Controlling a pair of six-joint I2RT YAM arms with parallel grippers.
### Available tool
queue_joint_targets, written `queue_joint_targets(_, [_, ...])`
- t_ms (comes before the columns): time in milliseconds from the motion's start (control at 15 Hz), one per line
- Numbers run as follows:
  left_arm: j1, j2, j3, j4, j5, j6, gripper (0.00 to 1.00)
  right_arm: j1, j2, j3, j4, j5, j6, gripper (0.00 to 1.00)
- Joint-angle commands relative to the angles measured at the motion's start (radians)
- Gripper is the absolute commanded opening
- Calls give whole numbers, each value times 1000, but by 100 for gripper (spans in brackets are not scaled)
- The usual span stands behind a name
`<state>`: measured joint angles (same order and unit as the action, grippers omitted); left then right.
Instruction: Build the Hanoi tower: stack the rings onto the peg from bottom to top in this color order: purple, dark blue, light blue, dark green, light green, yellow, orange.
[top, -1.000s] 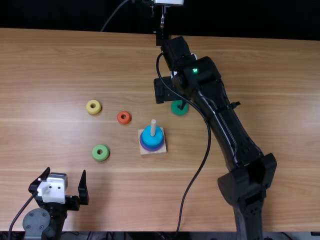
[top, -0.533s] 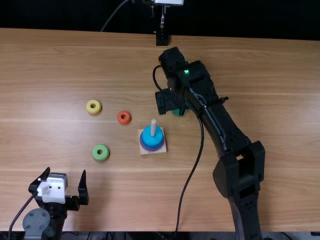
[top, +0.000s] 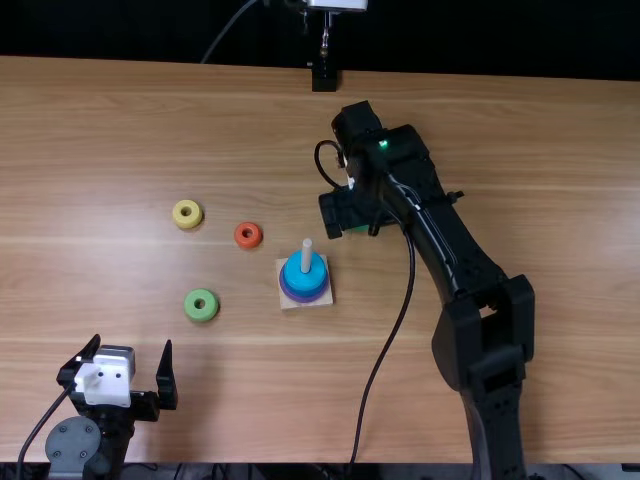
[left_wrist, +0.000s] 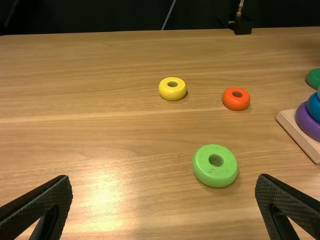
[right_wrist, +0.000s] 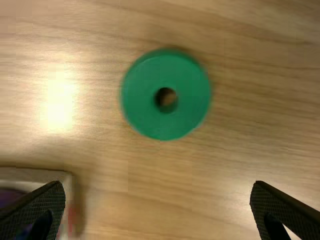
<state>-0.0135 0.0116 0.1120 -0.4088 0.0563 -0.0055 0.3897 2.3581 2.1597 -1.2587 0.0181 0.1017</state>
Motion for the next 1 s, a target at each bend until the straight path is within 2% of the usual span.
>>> queue_joint_targets(0, [-8,-12,-112,-77,4,-6,100,-8,36,-8,2,-105,-10,100])
queue_joint_targets(67, [-9,-12,-112,-77,4,-6,100,-9,38,-6,8,-118,-11,100])
queue_joint_targets(467, [-8,-12,-112,-77,4,-6,100,-52,102,-1,181,-116,-11,100])
queue_joint_targets(867, [-8,-12,-112,-77,4,-6,100,-61,109,2,184,-112,-8,100])
queue_joint_targets(933, [-8,-12,-112,-77,4,-6,100,-60,121,0,184,-105,-6,100])
